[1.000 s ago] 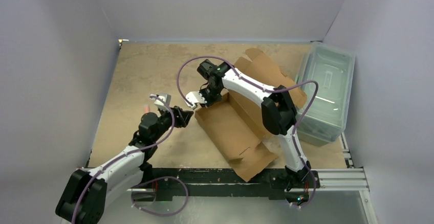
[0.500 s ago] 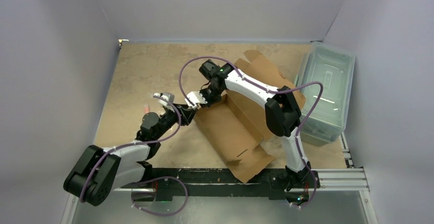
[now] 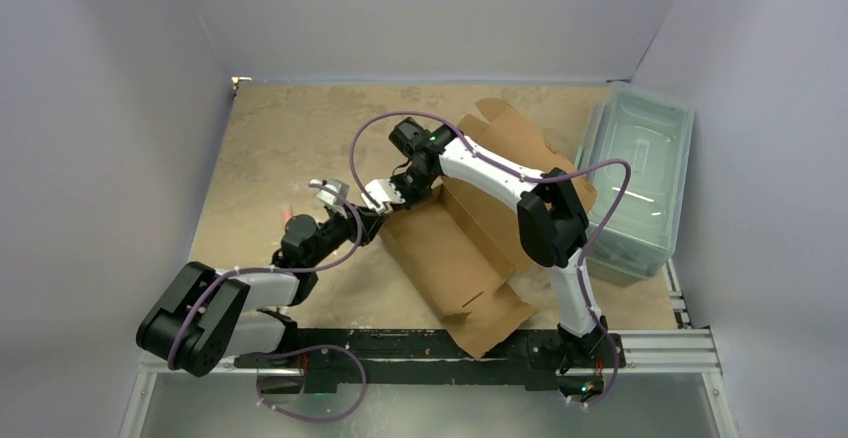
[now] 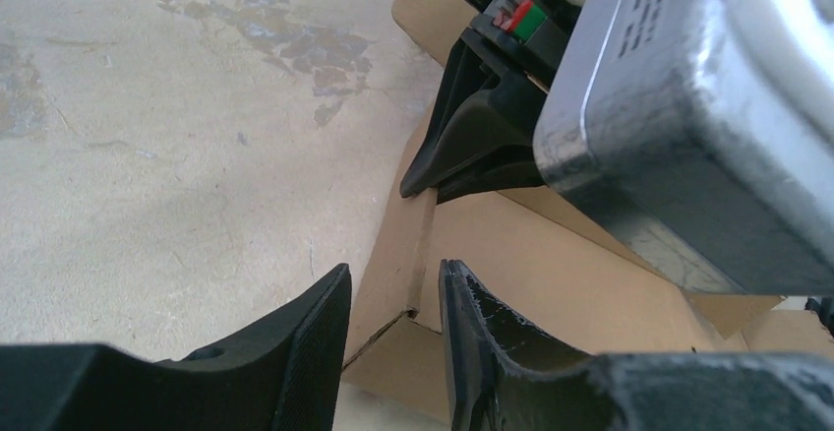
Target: Fold the paper box
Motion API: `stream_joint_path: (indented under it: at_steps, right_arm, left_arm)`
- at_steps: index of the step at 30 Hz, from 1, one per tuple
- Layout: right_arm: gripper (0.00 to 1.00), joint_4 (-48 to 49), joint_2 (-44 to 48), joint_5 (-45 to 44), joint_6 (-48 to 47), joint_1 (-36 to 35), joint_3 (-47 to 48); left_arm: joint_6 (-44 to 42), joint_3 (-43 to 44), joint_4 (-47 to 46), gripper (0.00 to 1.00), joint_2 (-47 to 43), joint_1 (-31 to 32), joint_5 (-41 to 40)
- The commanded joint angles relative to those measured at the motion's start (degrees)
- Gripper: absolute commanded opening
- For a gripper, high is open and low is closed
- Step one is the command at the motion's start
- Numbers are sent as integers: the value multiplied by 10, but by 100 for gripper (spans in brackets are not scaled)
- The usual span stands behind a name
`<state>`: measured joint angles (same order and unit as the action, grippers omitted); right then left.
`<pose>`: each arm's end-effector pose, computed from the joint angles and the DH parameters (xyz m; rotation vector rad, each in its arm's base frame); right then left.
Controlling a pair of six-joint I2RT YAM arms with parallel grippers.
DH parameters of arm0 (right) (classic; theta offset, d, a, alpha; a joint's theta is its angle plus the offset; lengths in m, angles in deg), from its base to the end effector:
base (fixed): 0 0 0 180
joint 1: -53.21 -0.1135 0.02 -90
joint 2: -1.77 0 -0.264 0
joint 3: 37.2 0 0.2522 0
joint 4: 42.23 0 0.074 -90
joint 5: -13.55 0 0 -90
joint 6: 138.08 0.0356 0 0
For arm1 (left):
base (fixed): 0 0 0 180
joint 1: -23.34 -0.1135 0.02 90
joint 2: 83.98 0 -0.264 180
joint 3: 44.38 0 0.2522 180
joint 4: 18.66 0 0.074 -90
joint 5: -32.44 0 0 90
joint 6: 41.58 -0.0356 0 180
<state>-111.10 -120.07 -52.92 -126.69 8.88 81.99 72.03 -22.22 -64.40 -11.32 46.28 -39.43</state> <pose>0.3084 0.3211 0.2250 -2.4045 1.2036 0.4060 0.1883 -0.0917 0.1620 0.2406 1.7082 -0.8707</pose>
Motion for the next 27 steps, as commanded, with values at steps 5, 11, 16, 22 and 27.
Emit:
stream_joint_path:
  at_steps: [5,11,16,22,27]
  right_arm:
    - [3,31,21,13,9,0,-6]
    - [7,59,25,4,16,0,-37]
    - [11,87,29,-8,20,0,-64]
    - [14,114,33,-19,24,-1,-88]
    - [22,144,38,-39,22,-5,-119]
  left_arm:
    - [-34,19,-3,35,17,1,10]
    - [-41,19,20,26,17,1,-1]
    - [-13,-1,1,34,-19,1,-27]
    - [18,0,157,44,-183,0,-135]
    - [51,40,416,52,-364,-1,-317]
